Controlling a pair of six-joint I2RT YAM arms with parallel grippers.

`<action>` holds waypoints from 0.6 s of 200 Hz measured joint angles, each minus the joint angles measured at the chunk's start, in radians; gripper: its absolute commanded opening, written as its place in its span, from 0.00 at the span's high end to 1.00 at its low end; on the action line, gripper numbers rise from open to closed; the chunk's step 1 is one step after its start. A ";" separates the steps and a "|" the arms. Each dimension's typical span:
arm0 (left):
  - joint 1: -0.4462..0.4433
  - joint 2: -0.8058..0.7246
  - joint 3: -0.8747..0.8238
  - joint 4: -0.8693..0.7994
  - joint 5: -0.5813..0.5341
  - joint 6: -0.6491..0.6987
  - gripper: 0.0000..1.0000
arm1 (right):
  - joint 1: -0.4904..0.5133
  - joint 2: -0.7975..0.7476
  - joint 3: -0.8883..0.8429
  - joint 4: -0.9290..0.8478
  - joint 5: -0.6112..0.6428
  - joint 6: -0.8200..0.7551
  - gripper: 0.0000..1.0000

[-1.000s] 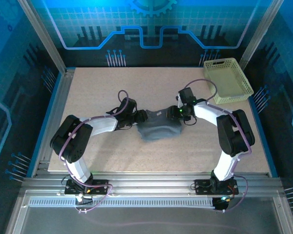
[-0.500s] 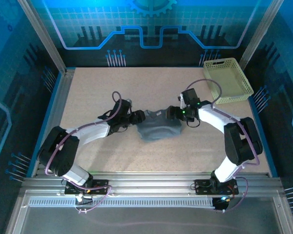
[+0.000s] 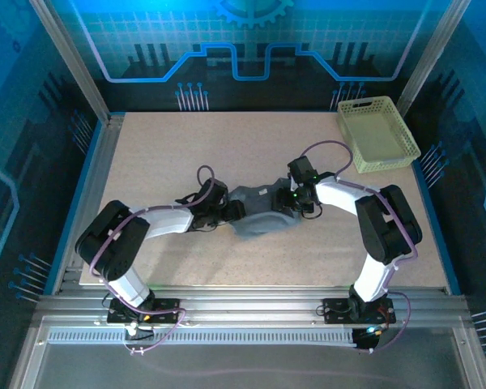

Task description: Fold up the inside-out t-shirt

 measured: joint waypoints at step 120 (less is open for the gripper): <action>-0.440 0.211 0.601 -0.545 -0.338 -0.088 0.19 | -0.078 -0.527 -0.121 -0.146 0.211 -0.022 0.06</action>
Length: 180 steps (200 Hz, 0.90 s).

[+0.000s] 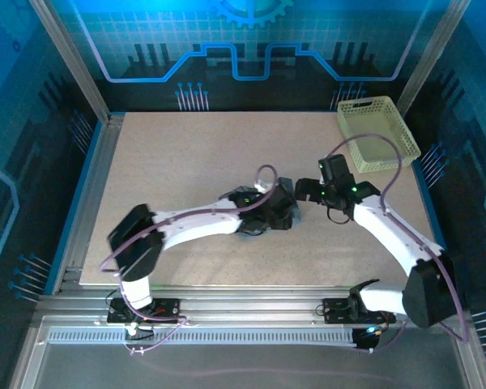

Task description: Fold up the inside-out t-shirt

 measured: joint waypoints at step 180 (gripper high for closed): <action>0.868 0.303 0.324 -0.292 0.096 0.528 0.15 | -0.026 -0.214 -0.101 -0.062 0.006 -0.020 0.06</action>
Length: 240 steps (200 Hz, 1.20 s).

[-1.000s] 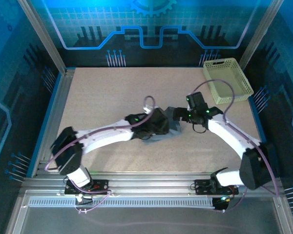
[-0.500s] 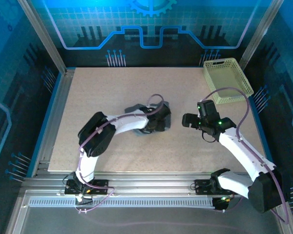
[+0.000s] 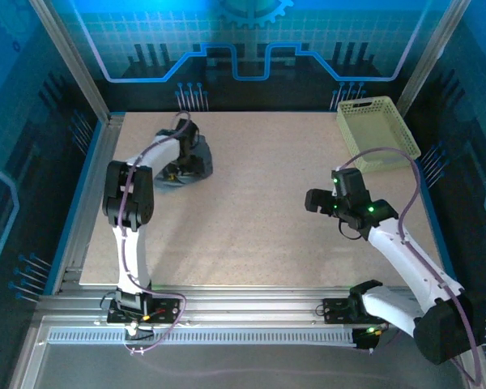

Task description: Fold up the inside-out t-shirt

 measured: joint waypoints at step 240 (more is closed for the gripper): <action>0.094 -0.739 -0.970 0.866 -0.084 0.328 0.01 | -0.186 0.204 -0.285 0.706 0.176 -0.324 0.00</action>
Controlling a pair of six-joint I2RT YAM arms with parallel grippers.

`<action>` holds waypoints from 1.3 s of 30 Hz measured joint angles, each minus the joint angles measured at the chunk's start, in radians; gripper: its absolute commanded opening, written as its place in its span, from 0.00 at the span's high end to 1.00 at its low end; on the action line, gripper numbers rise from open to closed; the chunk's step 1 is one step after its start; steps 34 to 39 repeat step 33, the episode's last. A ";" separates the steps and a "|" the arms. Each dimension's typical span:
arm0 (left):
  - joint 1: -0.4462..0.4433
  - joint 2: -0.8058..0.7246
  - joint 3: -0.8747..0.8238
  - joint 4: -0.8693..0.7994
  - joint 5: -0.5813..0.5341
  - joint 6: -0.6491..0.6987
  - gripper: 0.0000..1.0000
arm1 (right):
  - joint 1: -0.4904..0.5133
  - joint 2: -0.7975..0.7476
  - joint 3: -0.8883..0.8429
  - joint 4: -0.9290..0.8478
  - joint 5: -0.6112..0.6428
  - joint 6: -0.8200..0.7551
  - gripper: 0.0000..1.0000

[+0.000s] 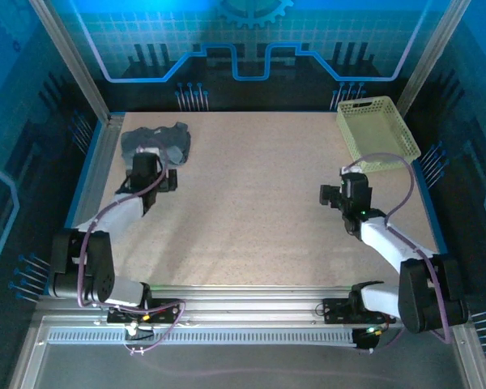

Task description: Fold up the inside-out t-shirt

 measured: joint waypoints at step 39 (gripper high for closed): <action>-0.014 0.120 -0.380 0.876 0.138 0.000 0.01 | -0.064 0.265 -0.122 0.601 -0.264 -0.169 0.00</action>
